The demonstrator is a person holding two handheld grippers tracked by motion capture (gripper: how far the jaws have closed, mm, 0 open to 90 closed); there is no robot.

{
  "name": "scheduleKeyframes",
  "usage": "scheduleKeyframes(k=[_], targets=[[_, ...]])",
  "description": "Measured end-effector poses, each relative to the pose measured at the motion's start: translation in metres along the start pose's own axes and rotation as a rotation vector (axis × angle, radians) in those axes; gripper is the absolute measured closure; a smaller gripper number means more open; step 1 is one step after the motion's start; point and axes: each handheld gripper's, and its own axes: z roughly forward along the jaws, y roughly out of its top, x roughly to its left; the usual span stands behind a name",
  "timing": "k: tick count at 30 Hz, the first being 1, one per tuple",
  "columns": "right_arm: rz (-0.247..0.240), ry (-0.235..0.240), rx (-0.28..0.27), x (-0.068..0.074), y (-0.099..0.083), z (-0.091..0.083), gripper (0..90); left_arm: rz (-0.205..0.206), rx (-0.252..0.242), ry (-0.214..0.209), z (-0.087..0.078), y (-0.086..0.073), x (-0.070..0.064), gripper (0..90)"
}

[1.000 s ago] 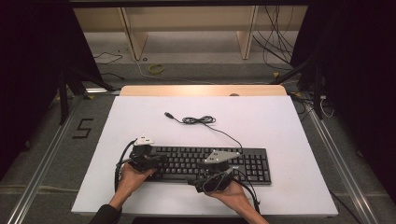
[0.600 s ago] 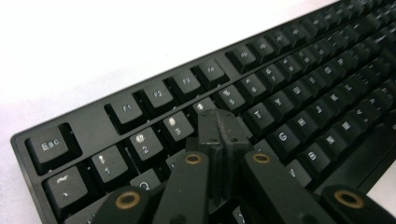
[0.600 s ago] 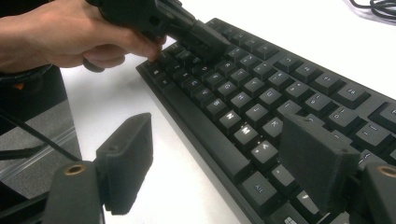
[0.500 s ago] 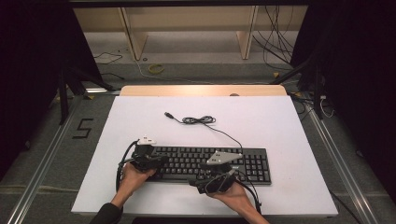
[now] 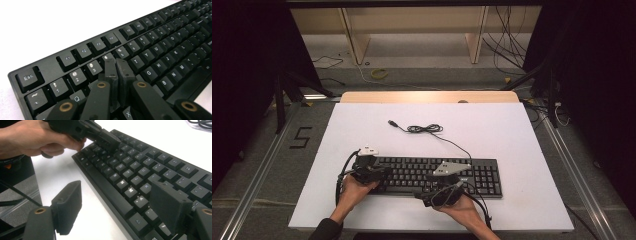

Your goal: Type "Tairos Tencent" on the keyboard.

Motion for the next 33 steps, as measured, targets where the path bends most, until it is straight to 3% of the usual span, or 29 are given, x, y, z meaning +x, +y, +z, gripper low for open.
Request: scheduleKeyframes(k=[10,20,33], targets=[[0.013,0.000,-0.005,-0.002,0.003,0.003,27.8,-0.013,-0.034,-0.019,-0.011,0.000,-0.002,77.3],[0.024,0.008,-0.006,-0.005,0.007,0.009,31.2,-0.032,-0.049,-0.033,-0.021,-0.003,-0.002,55.3],[0.022,-0.021,0.018,-0.009,0.014,0.022,56.8,-0.034,-0.106,-0.061,-0.032,-0.011,-0.007,41.3]])
